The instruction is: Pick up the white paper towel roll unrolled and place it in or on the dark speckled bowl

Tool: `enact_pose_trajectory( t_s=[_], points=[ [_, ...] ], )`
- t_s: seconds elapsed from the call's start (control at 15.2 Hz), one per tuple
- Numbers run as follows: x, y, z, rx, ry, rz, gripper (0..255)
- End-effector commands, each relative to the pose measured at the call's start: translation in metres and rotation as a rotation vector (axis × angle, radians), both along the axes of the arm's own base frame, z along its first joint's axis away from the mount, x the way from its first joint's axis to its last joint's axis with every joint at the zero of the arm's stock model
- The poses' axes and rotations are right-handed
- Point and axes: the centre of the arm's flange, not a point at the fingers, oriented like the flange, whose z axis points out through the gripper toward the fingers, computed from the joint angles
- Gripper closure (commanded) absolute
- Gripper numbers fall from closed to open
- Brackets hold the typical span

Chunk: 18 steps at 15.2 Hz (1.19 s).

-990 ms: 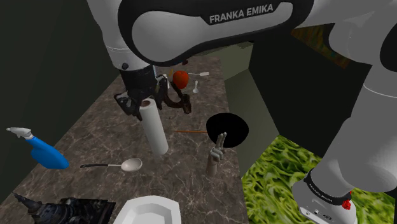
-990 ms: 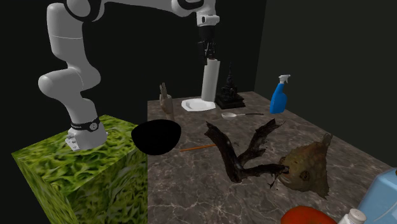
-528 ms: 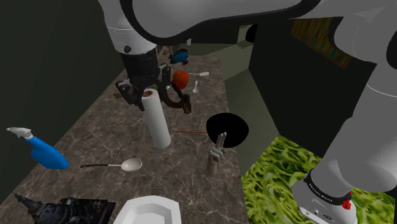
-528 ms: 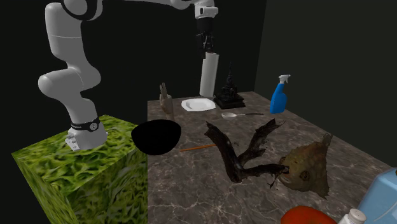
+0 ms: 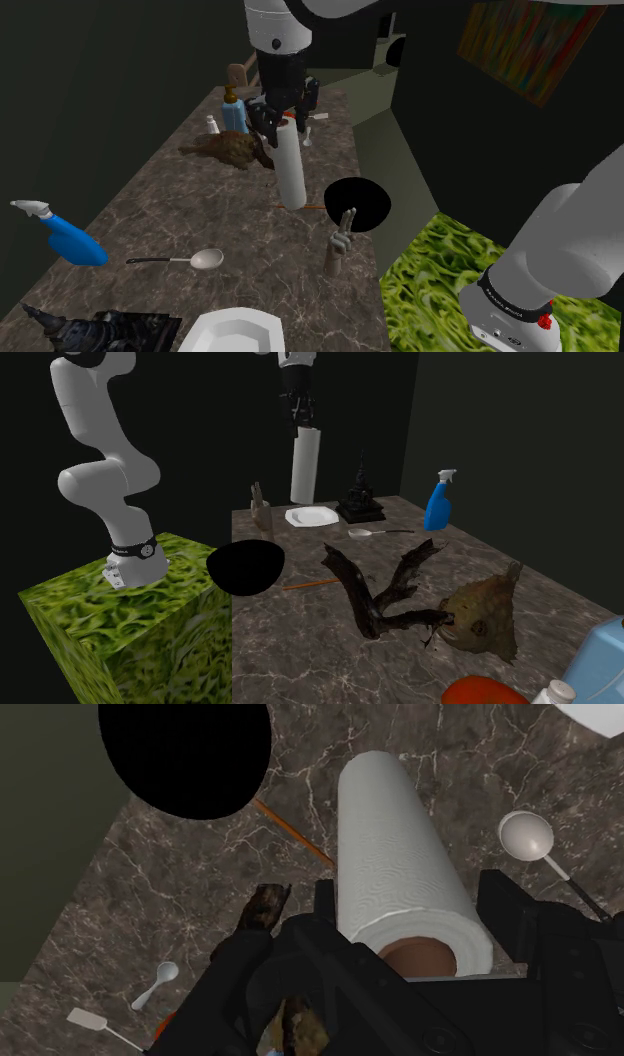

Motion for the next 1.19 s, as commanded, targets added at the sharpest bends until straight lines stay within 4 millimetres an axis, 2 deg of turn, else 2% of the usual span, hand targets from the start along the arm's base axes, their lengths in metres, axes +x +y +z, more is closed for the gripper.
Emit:
enact_pose_trajectory(
  t_s=[0.0,1.06,1.12],
  points=[
    [-0.006,-0.026,0.008,0.001,0.000,0.001,255],
    [-0.058,-0.223,0.061,0.001,0.000,0.001,255],
    [-0.058,-0.223,0.056,0.001,0.000,0.001,255]
  ],
)
